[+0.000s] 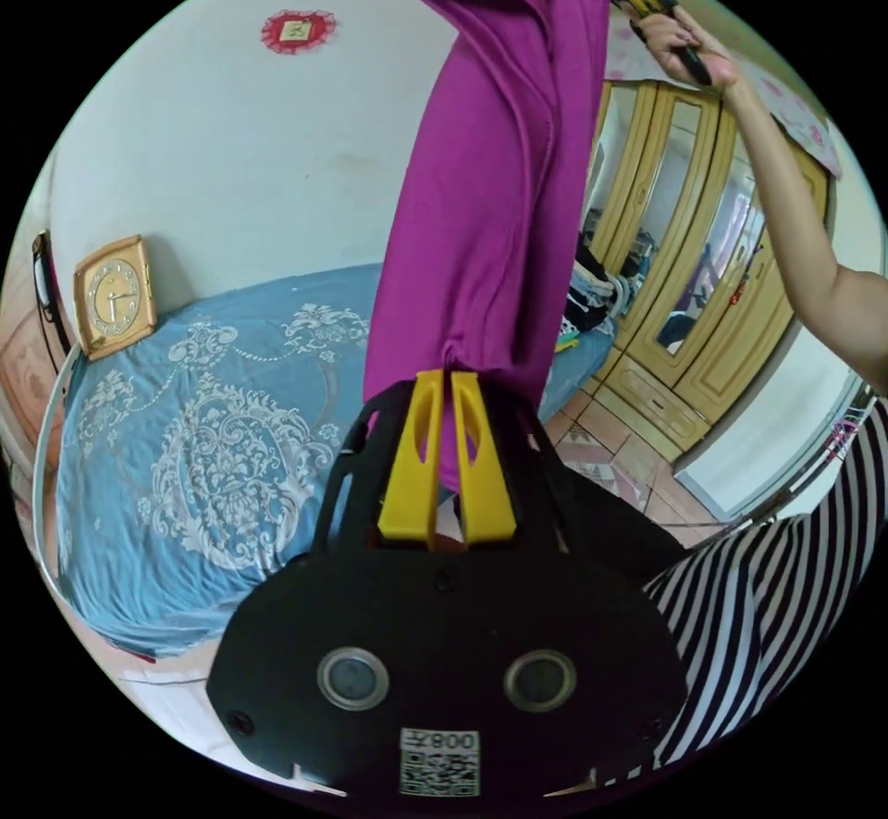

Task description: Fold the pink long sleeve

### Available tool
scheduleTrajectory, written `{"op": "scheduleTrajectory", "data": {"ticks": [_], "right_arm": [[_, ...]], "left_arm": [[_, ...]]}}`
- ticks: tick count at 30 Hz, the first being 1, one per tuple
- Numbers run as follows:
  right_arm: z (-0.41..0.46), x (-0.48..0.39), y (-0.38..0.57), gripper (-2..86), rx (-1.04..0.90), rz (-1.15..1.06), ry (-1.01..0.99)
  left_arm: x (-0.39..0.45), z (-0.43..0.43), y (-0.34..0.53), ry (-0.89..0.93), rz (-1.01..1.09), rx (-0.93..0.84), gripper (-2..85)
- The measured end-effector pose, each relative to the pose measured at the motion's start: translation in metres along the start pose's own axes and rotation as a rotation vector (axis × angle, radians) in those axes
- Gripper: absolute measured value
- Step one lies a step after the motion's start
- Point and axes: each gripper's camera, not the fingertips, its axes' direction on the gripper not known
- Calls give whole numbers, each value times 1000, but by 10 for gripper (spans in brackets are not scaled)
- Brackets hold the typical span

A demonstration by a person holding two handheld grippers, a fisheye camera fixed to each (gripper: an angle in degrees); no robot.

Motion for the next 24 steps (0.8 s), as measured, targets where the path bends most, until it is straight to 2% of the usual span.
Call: {"op": "scheduleTrajectory", "data": {"ticks": [7,17,24], "right_arm": [[-45,-1,43,2,82,28,41],[-88,16,96,3,148,35,27],[-110,33,132,3,151,3,16]], "left_arm": [[-7,-92,-17,-42,-50,93,15],[-42,-233,-35,-44,-214,331,10],[-67,-349,-49,-186,-195,531,10]]}}
